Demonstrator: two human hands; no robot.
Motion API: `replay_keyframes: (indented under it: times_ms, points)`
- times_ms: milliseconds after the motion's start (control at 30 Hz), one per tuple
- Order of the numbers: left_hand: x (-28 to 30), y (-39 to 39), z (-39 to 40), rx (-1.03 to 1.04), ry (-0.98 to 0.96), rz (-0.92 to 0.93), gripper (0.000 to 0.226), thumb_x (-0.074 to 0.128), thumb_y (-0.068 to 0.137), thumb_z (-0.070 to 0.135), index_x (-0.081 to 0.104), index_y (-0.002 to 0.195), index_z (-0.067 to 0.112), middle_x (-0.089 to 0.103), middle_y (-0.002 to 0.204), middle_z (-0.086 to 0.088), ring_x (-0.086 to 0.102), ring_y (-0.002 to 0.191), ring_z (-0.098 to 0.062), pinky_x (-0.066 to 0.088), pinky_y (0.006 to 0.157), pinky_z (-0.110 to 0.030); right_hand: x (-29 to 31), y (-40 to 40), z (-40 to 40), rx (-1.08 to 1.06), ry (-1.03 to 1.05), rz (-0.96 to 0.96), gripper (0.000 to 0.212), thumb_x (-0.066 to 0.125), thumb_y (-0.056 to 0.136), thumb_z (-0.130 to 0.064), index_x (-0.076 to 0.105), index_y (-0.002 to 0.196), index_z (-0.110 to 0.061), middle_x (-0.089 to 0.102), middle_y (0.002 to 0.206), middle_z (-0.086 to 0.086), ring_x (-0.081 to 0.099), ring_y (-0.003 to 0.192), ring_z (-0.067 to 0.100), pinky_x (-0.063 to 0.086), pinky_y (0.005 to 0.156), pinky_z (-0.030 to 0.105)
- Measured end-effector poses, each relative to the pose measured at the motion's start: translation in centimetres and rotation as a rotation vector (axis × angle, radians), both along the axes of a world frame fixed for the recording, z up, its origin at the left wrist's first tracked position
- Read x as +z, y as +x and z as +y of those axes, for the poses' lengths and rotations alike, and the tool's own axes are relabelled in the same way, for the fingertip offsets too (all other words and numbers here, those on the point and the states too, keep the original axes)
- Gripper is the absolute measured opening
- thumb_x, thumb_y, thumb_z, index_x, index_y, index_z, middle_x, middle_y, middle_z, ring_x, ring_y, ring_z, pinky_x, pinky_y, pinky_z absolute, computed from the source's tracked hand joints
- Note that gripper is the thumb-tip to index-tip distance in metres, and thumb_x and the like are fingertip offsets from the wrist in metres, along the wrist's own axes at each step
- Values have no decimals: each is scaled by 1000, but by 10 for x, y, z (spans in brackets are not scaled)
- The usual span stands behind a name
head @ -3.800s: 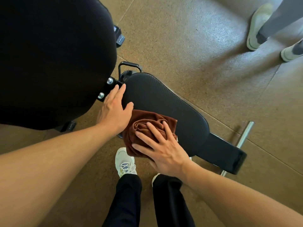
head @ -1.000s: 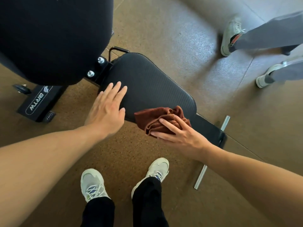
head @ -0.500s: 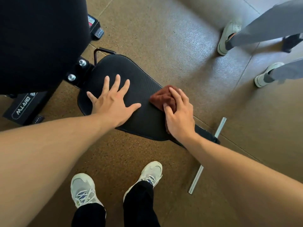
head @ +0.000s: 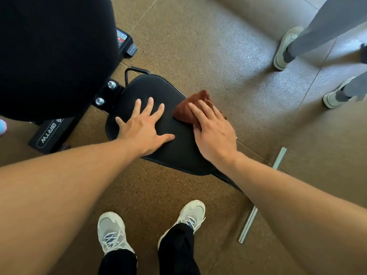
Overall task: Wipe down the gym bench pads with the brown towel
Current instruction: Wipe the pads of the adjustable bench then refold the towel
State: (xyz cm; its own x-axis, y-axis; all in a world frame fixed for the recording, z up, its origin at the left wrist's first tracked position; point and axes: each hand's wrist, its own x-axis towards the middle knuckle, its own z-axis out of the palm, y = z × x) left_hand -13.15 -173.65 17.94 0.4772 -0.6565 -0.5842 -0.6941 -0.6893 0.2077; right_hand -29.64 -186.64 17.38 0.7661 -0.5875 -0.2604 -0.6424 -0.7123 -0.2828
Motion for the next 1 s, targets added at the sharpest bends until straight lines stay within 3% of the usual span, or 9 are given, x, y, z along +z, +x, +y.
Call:
replay_keyframes:
  times_ms: [200,300,400,500,633,733,833,933,1000]
  points:
    - [16,-10,39,-164,28,128,71,48,100,49,10,159,40,-8,169,8,-12,155,-23,10,123,-58,19,-53,78,161,37,-36,60,59,100,-27,41,157,-34,37,166,-7,23,158,25,24,128,50]
    - [42,-11,68,-100,19,290,62,47,102,42,22,158,37,9,168,12,0,156,-13,11,125,-44,45,-30,113,-365,381,-210,42,56,106,-29,51,142,-50,52,150,-20,43,147,13,36,122,41]
    - [81,11,76,-32,-127,309,55,47,103,40,31,156,34,25,164,14,16,153,-7,18,124,-33,92,27,115,-1047,1022,-431,24,47,110,-30,55,119,-51,67,126,-5,65,112,22,53,100,43]
    - [135,44,63,-54,-343,168,49,51,101,32,45,150,28,40,158,9,34,146,-11,26,120,-30,129,69,110,-1310,1270,-573,16,52,108,-36,61,118,-46,76,106,5,74,91,31,59,77,45]
    - [231,86,47,-167,-569,-19,41,50,100,21,56,140,26,50,150,9,43,139,-12,37,116,-36,172,123,115,-1255,1366,-741,29,52,108,-37,62,135,-37,80,108,6,76,101,33,59,94,54]
    - [312,113,39,-403,-745,-219,38,52,93,13,65,128,19,61,138,2,55,128,-18,47,106,-43,209,166,121,-1152,1411,-847,34,55,106,-37,60,140,-40,79,112,1,73,106,26,59,95,46]
    - [388,150,25,-546,-849,-504,37,50,91,12,67,123,16,66,132,-2,57,128,-24,42,109,-45,258,208,138,-944,1415,-885,33,53,104,-48,61,136,-43,70,130,-4,67,117,19,55,100,43]
    - [423,198,14,-403,-671,-579,46,45,101,30,49,146,20,44,156,1,29,149,-18,17,124,-40,286,234,159,-648,1345,-937,62,47,94,-77,49,149,-49,53,154,-14,49,142,13,38,121,45]
    - [416,220,14,-232,-489,-399,54,35,106,43,30,157,26,20,167,9,3,155,-8,2,125,-34,285,243,165,-575,1250,-1009,56,37,103,-67,31,157,-53,37,163,-21,34,151,6,27,128,43]
